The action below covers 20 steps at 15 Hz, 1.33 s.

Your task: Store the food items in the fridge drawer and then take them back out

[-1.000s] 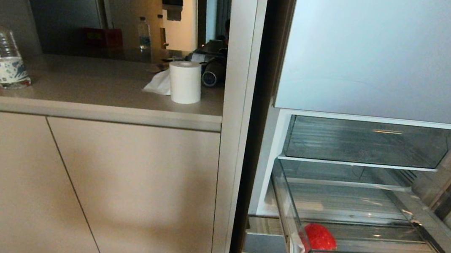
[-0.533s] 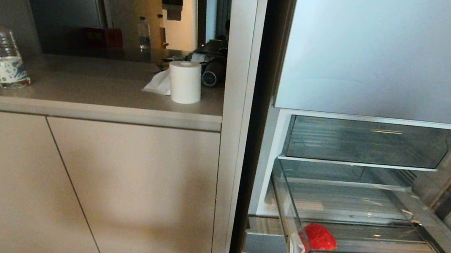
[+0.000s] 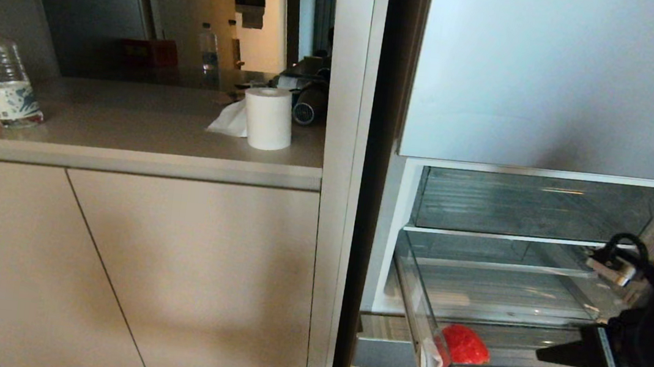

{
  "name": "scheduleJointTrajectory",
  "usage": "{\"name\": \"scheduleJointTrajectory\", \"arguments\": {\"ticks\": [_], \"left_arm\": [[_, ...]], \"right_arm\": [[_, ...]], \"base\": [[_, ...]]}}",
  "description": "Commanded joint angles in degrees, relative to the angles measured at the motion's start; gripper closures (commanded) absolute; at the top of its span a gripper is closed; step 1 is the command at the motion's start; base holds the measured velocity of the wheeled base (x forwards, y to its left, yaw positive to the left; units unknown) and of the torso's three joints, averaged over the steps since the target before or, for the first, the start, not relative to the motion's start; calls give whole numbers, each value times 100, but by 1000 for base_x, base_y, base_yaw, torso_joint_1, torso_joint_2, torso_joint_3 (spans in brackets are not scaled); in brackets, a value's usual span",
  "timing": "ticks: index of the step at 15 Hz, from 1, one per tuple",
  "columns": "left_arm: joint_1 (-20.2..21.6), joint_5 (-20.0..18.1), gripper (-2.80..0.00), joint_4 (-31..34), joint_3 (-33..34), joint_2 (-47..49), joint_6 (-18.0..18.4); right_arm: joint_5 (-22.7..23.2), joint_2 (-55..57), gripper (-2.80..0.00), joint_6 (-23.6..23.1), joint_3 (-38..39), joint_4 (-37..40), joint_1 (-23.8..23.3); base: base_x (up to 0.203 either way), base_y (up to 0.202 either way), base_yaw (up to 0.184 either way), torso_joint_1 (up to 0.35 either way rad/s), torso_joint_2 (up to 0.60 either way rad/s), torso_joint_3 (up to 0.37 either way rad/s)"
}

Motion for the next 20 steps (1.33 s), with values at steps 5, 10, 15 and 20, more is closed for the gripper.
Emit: {"name": "scheduleJointTrajectory", "arguments": {"ticks": [5, 10, 15, 20], "left_arm": [[0, 2, 0, -6, 0, -11, 2], [0, 2, 0, 3, 0, -11, 2], [0, 2, 0, 3, 0, -11, 2], [0, 2, 0, 3, 0, -11, 2]], "right_arm": [[34, 1277, -280, 156, -402, -15, 267], [16, 2075, -280, 420, -691, -400, 428], [-123, 2462, -280, 681, -824, -730, 603], [-391, 2751, -280, 689, -871, -739, 603]], "base": [[0, 0, 0, 0, 0, 0], [0, 0, 0, 0, 0, 0], [0, 0, 0, 0, 0, 0], [0, 0, 0, 0, 0, 0]]}}
